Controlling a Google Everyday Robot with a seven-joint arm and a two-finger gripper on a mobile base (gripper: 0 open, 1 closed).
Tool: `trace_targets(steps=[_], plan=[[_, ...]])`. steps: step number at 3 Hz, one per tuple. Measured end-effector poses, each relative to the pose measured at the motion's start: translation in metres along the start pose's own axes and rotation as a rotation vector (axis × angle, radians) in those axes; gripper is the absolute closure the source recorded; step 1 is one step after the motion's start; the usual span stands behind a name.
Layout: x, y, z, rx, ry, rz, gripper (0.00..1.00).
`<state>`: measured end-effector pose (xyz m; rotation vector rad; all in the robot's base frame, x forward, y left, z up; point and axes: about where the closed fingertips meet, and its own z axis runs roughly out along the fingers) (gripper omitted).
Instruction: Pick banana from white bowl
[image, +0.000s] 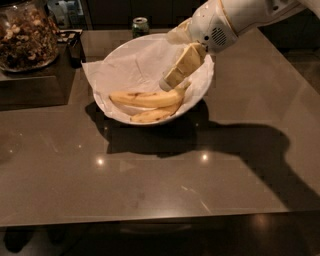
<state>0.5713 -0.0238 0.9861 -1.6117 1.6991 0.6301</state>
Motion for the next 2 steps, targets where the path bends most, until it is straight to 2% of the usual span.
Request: trace_targets(steps=[1,2], plan=[[-0.001,0.0,0.002,-0.002,-0.002,-0.001,0.29],[-0.002,-0.011,0.018,-0.019,-0.018,0.009,0.44]])
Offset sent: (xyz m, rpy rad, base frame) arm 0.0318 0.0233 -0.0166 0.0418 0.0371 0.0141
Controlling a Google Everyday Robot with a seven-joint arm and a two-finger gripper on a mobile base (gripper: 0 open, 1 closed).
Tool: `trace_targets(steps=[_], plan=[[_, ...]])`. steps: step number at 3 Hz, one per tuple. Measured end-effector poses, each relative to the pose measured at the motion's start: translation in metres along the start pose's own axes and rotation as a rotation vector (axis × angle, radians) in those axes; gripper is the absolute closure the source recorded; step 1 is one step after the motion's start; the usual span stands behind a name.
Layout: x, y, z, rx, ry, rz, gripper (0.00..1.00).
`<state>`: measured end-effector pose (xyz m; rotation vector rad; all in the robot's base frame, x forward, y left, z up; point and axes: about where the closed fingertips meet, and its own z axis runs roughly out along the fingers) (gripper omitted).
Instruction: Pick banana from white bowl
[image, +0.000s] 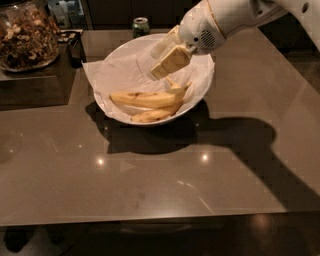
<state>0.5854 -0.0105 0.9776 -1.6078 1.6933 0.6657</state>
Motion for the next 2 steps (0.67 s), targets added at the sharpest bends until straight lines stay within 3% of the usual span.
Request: trace_targets(steps=[2], plan=[[0.015,-0.017,0.04,-0.064,0.022,0.055,0.42]])
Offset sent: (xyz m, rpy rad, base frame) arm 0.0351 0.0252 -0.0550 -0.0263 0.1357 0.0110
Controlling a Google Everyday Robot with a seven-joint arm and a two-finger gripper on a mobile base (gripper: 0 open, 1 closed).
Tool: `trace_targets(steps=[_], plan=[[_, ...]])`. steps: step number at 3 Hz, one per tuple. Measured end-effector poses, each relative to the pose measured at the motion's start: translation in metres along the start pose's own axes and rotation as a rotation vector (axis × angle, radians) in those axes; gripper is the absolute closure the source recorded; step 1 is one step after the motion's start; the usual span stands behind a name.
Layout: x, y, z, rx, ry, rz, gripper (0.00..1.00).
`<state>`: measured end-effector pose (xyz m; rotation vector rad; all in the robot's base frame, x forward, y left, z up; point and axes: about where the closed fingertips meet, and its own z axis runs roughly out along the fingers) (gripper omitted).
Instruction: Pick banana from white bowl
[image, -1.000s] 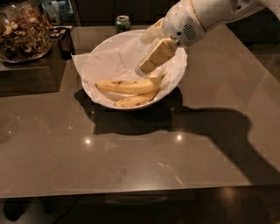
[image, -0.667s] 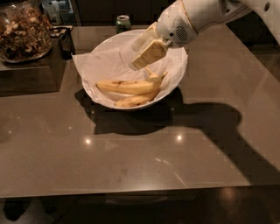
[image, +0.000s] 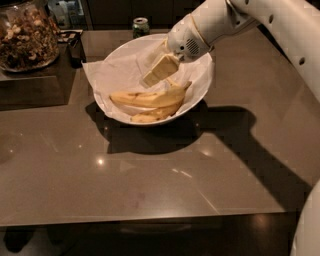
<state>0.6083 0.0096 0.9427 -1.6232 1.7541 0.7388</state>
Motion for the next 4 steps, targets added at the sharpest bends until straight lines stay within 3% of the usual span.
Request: trace_targets(steps=[2,4], plan=[[0.022,-0.009,0.029,-0.031,0.021,0.067,0.43],[0.029,0.011,0.043,-0.091,0.061,0.081,0.4]])
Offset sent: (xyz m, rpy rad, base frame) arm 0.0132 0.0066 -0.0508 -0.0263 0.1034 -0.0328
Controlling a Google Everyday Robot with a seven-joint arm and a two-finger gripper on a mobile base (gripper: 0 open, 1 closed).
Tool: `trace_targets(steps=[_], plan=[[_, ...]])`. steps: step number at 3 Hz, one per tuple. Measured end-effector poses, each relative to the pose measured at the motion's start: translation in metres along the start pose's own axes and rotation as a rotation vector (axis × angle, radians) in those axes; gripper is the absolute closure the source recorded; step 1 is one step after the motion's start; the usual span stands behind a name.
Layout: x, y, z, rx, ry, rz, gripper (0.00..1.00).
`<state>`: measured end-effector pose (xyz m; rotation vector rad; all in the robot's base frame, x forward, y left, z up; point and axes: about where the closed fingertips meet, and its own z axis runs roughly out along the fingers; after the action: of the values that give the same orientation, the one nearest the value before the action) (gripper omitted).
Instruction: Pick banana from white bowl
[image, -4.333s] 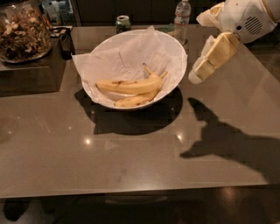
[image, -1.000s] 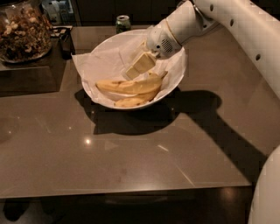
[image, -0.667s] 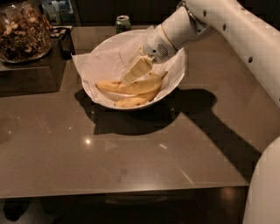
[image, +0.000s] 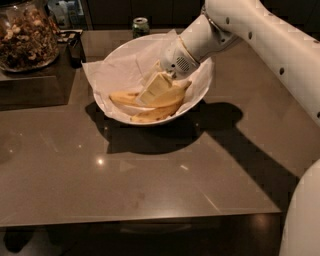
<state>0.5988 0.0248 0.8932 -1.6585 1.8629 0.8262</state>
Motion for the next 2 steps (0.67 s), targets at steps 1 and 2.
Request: trace_targets(steps=[1,2], plan=[[0.005,0.004,0.006,0.007,0.027,0.013,0.42],[0.011,-0.0007,0.012,0.018,0.046,0.024,0.44]])
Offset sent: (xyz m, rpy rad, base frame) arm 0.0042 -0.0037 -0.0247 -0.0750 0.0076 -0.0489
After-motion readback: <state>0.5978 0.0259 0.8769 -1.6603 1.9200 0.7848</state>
